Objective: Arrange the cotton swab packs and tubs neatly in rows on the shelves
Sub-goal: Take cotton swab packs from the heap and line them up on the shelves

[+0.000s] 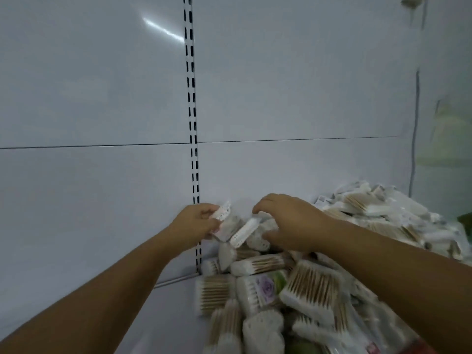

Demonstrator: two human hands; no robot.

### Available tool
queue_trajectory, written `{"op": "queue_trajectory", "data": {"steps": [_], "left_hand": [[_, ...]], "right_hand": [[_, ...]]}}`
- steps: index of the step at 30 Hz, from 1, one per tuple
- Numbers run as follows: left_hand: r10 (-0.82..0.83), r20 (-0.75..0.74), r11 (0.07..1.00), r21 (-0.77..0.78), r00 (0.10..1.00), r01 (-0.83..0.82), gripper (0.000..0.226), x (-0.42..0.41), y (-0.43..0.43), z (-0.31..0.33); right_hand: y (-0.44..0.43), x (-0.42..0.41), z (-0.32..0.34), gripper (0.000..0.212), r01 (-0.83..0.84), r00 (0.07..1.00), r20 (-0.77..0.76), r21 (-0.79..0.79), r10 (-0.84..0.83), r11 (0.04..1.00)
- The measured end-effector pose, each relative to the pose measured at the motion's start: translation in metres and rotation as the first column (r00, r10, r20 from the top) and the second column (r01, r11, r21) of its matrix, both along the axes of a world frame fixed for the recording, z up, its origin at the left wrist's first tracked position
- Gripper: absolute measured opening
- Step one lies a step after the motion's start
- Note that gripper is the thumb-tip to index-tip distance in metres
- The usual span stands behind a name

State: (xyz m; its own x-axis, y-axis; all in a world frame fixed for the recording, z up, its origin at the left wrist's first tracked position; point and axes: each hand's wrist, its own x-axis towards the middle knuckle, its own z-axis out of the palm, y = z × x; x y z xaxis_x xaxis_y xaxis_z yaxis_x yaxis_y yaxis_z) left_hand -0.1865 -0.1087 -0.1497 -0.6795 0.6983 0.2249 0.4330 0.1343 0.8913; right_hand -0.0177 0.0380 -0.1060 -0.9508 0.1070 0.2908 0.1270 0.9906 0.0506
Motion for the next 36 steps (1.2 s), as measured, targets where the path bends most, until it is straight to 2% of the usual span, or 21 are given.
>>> {"op": "queue_trajectory", "data": {"steps": [2,4,7,9,11,13,14,15,16,18,19,21,22,24,26,27,28,29,31,33,36], "left_hand": [[0.155,0.075,0.975,0.148,0.985,-0.164,0.018,0.006,-0.007,0.003],[0.225,0.226,0.926,0.255,0.948,-0.280,0.023,0.012,-0.014,0.005],[0.206,0.419,0.880,0.317,0.884,-0.355,0.024,0.021,-0.024,0.004],[0.192,0.478,0.870,0.321,0.857,-0.374,0.022,0.024,-0.029,0.001],[0.252,0.472,0.846,0.317,0.845,-0.429,0.020,0.022,-0.038,0.000],[0.337,0.443,0.794,0.340,0.831,-0.504,0.019,0.019,-0.048,0.003],[0.367,0.431,0.774,0.351,0.824,-0.528,0.018,0.017,-0.052,0.006],[0.390,0.427,0.758,0.354,0.816,-0.548,0.016,0.016,-0.055,0.008],[0.403,0.429,0.748,0.354,0.808,-0.561,0.015,0.015,-0.055,0.011],[0.391,0.438,0.760,0.343,0.810,-0.552,0.014,0.016,-0.049,0.015],[0.362,0.447,0.777,0.339,0.818,-0.530,0.015,0.018,-0.044,0.016],[0.302,0.467,0.809,0.336,0.831,-0.483,0.021,0.025,-0.034,0.013],[0.299,0.467,0.813,0.331,0.832,-0.478,0.025,0.028,-0.031,0.010],[0.346,0.439,0.788,0.344,0.829,-0.511,0.032,0.032,-0.030,0.007],[0.411,0.376,0.758,0.366,0.831,-0.540,0.036,0.033,-0.032,0.008],[0.416,0.343,0.760,0.377,0.842,-0.530,0.036,0.034,-0.032,0.011],[0.391,0.329,0.776,0.384,0.859,-0.500,0.035,0.035,-0.030,0.014],[0.340,0.345,0.802,0.379,0.875,-0.461,0.033,0.037,-0.027,0.017],[0.196,0.434,0.862,0.352,0.880,-0.365,0.032,0.040,-0.020,0.018],[-0.004,0.500,0.899,0.380,0.866,-0.216,0.040,0.043,-0.017,0.016],[-0.247,0.425,0.898,0.438,0.871,0.040,0.045,0.045,-0.016,0.012]], "right_hand": [[0.010,-0.022,0.002,0.051,-0.035,0.998,0.057,0.023,0.034,0.999],[0.015,-0.042,0.001,0.052,-0.058,0.994,0.099,0.016,0.056,0.998],[0.017,-0.062,-0.001,0.036,-0.129,0.981,0.155,0.091,0.114,0.987],[0.022,-0.069,0.000,0.019,-0.194,0.975,0.133,0.109,0.179,0.975],[0.027,-0.070,0.012,0.014,-0.234,0.972,-0.040,-0.042,0.233,0.971],[0.032,-0.070,0.026,0.017,-0.289,0.947,-0.226,-0.287,0.229,0.913],[0.034,-0.070,0.030,0.017,-0.314,0.938,-0.264,-0.368,0.225,0.875],[0.034,-0.069,0.030,0.014,-0.315,0.944,-0.222,-0.382,0.245,0.869],[0.033,-0.070,0.024,0.010,-0.294,0.956,-0.120,-0.324,0.269,0.899],[0.026,-0.072,0.001,0.024,-0.231,0.956,0.165,-0.080,0.241,0.970],[0.023,-0.075,-0.009,0.028,-0.218,0.947,0.254,0.055,0.198,0.974],[0.022,-0.080,-0.012,0.024,-0.213,0.965,0.189,0.150,0.183,0.966],[0.023,-0.080,-0.005,0.021,-0.200,0.976,0.100,0.073,0.192,0.977],[0.028,-0.076,0.018,0.012,-0.185,0.982,-0.080,-0.253,0.170,0.950],[0.031,-0.064,0.039,0.008,-0.248,0.969,-0.166,-0.626,0.184,0.740],[0.029,-0.056,0.045,0.011,-0.263,0.964,-0.172,-0.737,0.204,0.622],[0.027,-0.049,0.048,0.011,-0.260,0.961,-0.154,-0.788,0.229,0.559],[0.024,-0.044,0.048,0.010,-0.246,0.960,-0.126,-0.800,0.248,0.547],[0.016,-0.039,0.044,0.008,-0.241,0.963,-0.118,-0.784,0.244,0.573],[0.009,-0.039,0.039,0.009,-0.258,0.966,-0.183,-0.753,0.184,0.605],[0.006,-0.039,0.035,0.014,-0.257,0.958,-0.276,-0.724,0.073,0.640]]}}
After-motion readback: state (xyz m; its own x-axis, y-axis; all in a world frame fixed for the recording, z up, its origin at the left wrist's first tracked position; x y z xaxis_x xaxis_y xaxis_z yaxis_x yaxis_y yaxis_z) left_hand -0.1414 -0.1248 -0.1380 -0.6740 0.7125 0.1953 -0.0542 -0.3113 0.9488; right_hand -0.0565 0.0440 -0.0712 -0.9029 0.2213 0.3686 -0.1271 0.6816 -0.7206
